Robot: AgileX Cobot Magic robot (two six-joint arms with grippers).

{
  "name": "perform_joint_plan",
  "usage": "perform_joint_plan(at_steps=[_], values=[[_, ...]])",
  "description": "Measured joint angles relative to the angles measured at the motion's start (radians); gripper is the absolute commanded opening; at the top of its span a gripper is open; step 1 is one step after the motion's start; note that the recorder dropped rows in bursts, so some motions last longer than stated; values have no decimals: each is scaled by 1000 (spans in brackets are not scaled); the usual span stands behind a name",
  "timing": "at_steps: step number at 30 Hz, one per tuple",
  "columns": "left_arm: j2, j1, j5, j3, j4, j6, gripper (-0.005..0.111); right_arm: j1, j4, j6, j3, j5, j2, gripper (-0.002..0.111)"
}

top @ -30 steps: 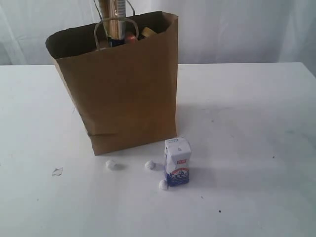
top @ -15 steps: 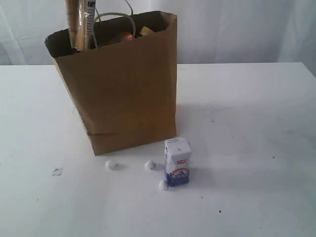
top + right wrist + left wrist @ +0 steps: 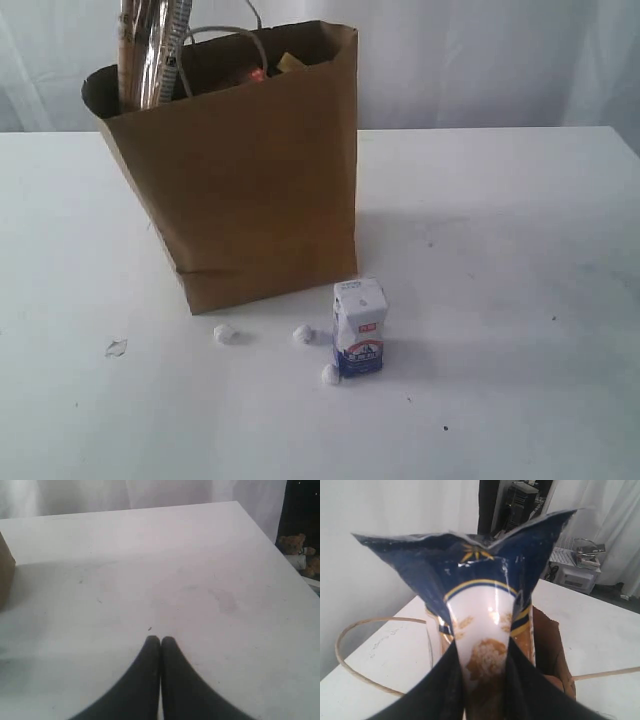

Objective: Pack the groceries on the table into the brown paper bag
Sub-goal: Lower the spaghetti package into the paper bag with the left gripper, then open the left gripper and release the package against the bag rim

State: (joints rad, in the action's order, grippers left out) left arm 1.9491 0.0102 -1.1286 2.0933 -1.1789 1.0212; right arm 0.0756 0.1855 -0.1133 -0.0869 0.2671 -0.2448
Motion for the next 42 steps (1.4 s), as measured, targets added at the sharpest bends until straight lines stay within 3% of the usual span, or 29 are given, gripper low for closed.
perform_joint_plan(at_steps=[11,19,25,28,31,33,42], values=[[0,-40,0,-4,26,0,0,0,0,0,0,0,0,0],[30,-115,0,-82,-4,69,0,0,0,0,0,0,0,0],[32,-120,0,-118,-25,118,1,0,0,0,0,0,0,0],[32,-131,0,-118,-23,122,24,0,0,0,0,0,0,0],[32,-159,0,-118,-10,124,57,0,0,0,0,0,0,0],[34,-180,2,-122,12,122,67,0,0,0,0,0,0,0],[41,-184,2,-122,21,111,67,0,0,-2,0,0,0,0]])
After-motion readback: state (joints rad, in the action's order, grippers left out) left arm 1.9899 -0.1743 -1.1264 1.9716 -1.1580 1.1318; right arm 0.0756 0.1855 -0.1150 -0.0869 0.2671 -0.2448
